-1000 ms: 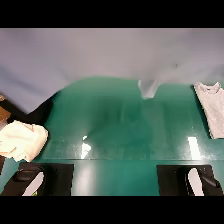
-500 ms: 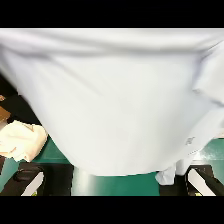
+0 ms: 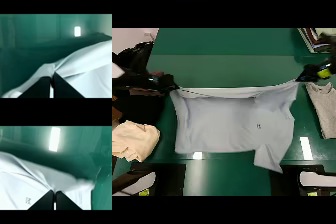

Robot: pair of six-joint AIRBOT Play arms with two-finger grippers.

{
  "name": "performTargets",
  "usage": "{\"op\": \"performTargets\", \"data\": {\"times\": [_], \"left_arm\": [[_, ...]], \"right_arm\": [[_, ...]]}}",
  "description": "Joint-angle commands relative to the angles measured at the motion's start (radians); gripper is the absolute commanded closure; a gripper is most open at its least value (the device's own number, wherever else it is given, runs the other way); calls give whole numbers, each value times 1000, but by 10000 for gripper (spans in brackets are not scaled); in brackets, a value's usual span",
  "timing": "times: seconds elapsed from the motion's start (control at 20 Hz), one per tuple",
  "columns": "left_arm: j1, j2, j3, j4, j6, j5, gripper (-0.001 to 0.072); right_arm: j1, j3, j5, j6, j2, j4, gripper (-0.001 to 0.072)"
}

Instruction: Fold the shirts.

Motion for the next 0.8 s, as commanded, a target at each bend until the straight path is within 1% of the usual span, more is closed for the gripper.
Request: {"op": "performTargets", "data": {"times": [0.0, 0.1, 0.2, 0.35, 0.45, 0.55, 0.65, 0.75], "left_arm": [[-1, -184, -15, -47, 61, 319, 680], [0, -259, 42, -54, 69, 381, 680], [-1, -319, 113, -55, 103, 426, 680], [0, -358, 190, -56, 124, 434, 680], [0, -357, 214, -53, 134, 391, 680], [0, -352, 219, -53, 148, 297, 680], [0, -352, 211, -23, 148, 186, 680], [0, -354, 179, 13, 147, 158, 680]], "right_arm": [[13, 6, -201, 4, -177, -9, 701], [12, 87, -257, 4, -248, -9, 701], [12, 183, -297, 4, -301, -9, 701], [13, 267, -325, 4, -326, -11, 701], [13, 268, -293, -5, -313, -22, 702], [20, 224, -249, -8, -287, -48, 702], [26, 126, -250, -21, -244, -66, 702], [35, 8, -290, -21, -200, -67, 702]]}}
